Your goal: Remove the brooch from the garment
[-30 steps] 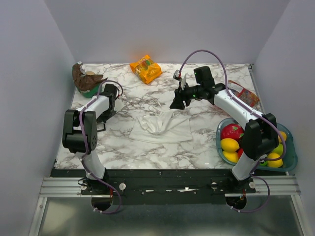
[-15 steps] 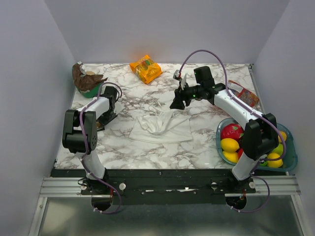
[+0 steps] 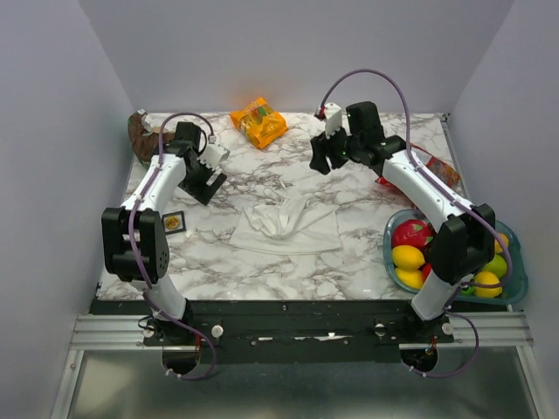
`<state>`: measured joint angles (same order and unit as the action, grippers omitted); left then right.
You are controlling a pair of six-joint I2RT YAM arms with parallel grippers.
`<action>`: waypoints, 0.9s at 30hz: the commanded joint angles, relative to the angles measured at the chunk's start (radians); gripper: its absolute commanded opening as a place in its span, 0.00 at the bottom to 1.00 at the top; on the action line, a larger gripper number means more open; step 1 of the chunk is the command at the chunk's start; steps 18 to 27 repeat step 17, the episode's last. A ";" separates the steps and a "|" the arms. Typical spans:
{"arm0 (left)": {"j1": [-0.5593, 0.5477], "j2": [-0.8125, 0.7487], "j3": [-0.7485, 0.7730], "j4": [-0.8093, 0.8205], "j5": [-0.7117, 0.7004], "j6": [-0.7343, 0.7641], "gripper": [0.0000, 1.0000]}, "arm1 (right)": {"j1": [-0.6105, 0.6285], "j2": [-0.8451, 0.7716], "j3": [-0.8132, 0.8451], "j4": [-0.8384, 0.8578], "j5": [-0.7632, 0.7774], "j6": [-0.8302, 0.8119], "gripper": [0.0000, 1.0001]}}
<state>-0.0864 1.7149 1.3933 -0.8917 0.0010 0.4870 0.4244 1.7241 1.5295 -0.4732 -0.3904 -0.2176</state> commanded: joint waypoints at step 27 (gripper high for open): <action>-0.001 0.041 0.479 0.266 0.295 -0.390 0.99 | -0.001 -0.066 0.142 0.084 0.646 0.031 0.91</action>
